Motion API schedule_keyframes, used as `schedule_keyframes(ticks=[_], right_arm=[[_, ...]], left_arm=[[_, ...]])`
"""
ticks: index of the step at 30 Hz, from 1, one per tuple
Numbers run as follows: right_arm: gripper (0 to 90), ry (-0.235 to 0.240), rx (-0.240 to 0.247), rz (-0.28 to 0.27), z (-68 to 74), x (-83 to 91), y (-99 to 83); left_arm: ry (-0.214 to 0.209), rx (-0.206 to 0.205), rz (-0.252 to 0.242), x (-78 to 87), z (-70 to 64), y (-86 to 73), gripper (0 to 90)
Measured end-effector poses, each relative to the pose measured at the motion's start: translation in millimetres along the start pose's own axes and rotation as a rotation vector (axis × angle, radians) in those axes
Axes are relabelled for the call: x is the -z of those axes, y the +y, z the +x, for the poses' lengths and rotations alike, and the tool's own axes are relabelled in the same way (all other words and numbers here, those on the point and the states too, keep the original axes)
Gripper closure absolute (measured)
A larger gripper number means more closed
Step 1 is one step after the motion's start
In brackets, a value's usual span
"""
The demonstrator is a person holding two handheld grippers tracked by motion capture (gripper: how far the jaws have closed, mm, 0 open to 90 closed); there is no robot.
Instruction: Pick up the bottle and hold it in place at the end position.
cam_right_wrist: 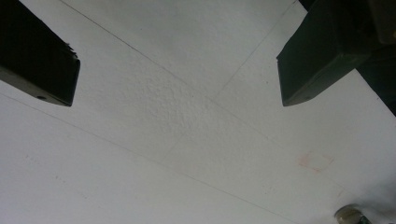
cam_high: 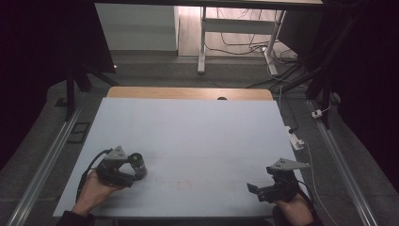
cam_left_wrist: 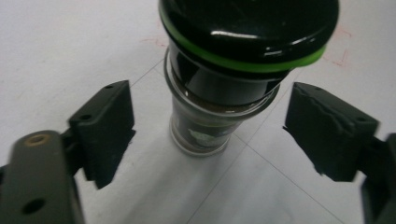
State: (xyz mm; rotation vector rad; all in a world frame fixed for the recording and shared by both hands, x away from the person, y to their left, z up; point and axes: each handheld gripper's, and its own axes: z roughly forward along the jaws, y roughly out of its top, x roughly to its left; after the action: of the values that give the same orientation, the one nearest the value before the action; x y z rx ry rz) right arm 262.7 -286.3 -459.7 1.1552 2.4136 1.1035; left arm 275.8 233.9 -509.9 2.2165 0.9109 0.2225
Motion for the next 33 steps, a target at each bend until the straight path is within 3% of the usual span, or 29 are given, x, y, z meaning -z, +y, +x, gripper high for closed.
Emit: schedule_keyframes(ticks=[4, 10, 15, 21, 33], right_arm=[[0.0, 0.0, 0.004, 0.001, 0.1, -0.2, 0.0], [0.0, 0.0, 0.006, 0.001, 0.4, -0.3, 0.0], [0.0, 0.001, 0.009, 0.004, 0.8, -0.5, 0.1], [0.0, 0.001, 0.01, 0.006, 1.0, -0.6, 0.1], [0.0, 0.003, 0.017, 0.009, 1.6, -1.1, 0.2]], left_arm=[[-0.003, -0.031, 0.004, -1.8, 2.0, 1.6, 29.5], [-0.005, -0.041, 0.009, -2.0, 5.7, 1.6, 41.5], [-0.029, -0.07, 0.01, -2.8, 6.7, 2.2, 51.9], [-0.014, -0.096, 0.022, -2.3, 5.2, 3.5, 53.4], [0.032, -0.068, 0.051, -1.5, 0.2, 10.1, 53.8]])
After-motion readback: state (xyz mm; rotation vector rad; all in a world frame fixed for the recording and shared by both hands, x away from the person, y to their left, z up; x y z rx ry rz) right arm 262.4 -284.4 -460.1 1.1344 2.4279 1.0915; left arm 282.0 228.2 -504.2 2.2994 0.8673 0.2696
